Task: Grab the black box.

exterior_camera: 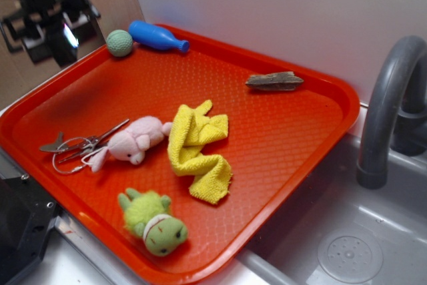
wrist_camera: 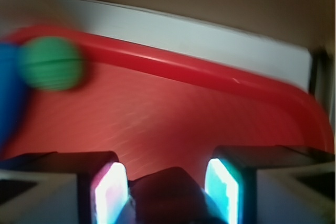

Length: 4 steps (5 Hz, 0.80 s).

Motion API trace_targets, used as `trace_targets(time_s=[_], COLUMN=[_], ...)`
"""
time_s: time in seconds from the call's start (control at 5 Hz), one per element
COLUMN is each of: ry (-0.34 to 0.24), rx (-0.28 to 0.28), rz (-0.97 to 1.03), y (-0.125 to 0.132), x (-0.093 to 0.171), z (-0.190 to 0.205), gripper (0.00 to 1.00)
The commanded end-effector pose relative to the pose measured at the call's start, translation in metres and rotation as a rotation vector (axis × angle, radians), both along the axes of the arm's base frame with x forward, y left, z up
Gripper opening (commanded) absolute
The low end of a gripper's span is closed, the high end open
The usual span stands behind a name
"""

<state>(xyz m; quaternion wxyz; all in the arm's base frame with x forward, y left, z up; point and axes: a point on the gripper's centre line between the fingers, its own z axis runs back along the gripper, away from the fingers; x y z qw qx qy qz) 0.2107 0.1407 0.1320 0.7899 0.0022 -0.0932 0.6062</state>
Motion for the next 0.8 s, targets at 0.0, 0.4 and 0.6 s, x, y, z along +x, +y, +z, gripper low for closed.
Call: trace_targets(time_s=[0.0, 0.4, 0.6], ry=[-0.102, -0.107, -0.093], rx=[0.083, 0.057, 0.065], rz=[-0.459, -0.506, -0.496], y=[-0.045, -0.054, -0.051], x=[-0.015, -0.012, -0.010], z=[0.048, 0.043, 0.037], gripper=[0.00, 0.00, 0.00])
